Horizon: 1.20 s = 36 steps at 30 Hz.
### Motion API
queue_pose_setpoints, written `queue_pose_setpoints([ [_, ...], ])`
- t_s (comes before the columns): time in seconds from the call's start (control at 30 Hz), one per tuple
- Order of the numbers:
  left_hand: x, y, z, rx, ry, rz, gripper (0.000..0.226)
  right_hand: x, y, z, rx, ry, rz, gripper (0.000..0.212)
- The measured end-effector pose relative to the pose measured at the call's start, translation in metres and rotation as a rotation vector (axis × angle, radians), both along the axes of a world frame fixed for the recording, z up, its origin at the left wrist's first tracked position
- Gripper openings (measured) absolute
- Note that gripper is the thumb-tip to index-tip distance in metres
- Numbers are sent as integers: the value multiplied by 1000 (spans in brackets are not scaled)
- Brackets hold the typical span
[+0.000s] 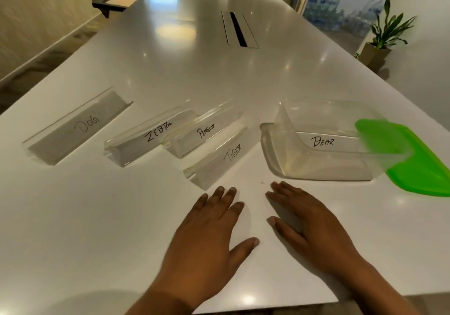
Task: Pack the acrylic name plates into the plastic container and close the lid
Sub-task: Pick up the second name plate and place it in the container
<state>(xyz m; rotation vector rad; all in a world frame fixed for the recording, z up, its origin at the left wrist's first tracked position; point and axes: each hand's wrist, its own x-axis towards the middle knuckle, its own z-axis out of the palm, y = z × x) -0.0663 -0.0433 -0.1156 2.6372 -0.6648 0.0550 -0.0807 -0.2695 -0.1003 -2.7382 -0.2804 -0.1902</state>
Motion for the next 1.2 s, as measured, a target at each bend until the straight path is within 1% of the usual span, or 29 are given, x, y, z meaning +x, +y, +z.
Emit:
queue_pose_setpoints([
  [0.33,-2,-1,4,5,3,40,79,-1,0,-5,3,-19,-30,52],
  [0.5,-7,-2,8,-10,7,74,78,-2,-2,-5,-3,-47,12,51],
  [0.6,-9,-2,10,-36,10,78,73,-3,-2,-7,-5,-77,57,49],
  [0.67,-11,-3,12,-92,-18,96,66,-2,-3,-7,4,-72,76,48],
  [0.73,-9,-4,14,-178,-67,161,58,-1,-3,-7,13,-81,86,49],
  [0.87,7,-5,26,-470,-250,334,30,3,-4,-5,0,-103,117,50],
  [0.9,12,-3,30,-490,-297,370,28,2,-5,-5,8,-87,123,51],
  [1.0,30,3,38,-453,-336,456,32,1,-6,-7,25,-49,127,53],
  [1.07,42,4,39,-436,-274,485,40,1,-5,-8,7,-47,135,53],
  [1.2,60,4,29,-446,-126,454,57,1,-4,-5,5,-41,106,54],
])
